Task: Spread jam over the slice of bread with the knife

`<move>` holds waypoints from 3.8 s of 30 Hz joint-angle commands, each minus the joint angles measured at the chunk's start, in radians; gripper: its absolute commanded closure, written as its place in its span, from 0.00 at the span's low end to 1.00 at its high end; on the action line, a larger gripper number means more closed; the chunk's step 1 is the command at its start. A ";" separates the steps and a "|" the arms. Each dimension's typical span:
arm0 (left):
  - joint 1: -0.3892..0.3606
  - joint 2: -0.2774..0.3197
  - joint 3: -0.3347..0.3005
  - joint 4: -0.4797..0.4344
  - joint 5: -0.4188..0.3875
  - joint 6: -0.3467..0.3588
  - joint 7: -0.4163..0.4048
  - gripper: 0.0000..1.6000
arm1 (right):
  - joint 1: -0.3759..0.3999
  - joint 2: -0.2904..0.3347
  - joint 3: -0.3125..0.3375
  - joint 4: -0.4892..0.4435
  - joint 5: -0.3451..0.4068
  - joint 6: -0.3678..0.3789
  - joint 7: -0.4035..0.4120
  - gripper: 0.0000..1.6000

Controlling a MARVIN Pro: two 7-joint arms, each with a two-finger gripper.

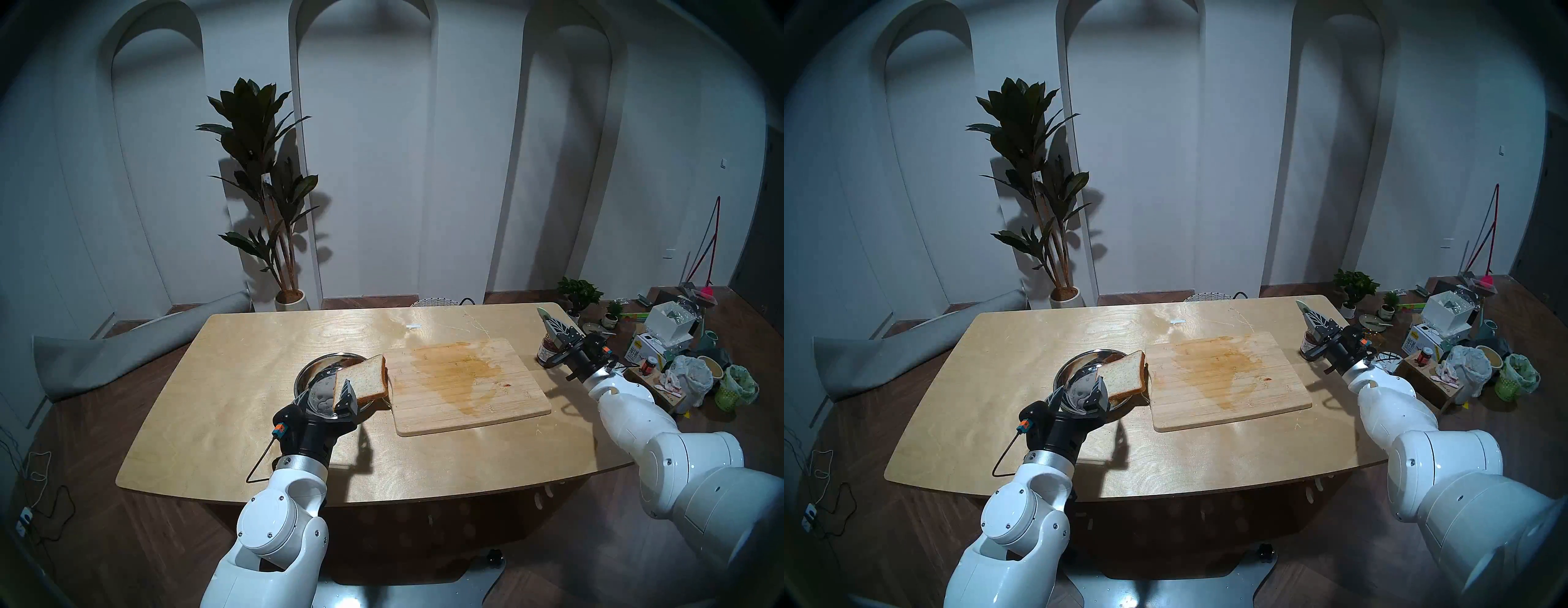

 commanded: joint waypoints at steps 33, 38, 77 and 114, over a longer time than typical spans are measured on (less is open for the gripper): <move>-0.049 0.005 0.052 -0.027 0.049 0.051 0.001 0.00 | 0.015 -0.021 0.120 0.050 0.231 0.244 0.060 1.00; -0.048 0.004 0.050 -0.027 0.051 0.050 0.002 0.00 | 0.040 -0.009 0.111 0.019 0.222 0.262 0.068 1.00; -0.011 0.003 0.024 -0.051 0.025 0.046 -0.010 0.00 | -0.133 -0.033 0.086 -0.250 0.174 0.480 -0.093 1.00; 0.026 -0.003 0.010 -0.072 0.015 0.033 -0.012 0.00 | -0.301 0.007 0.040 -0.583 0.031 0.573 -0.229 1.00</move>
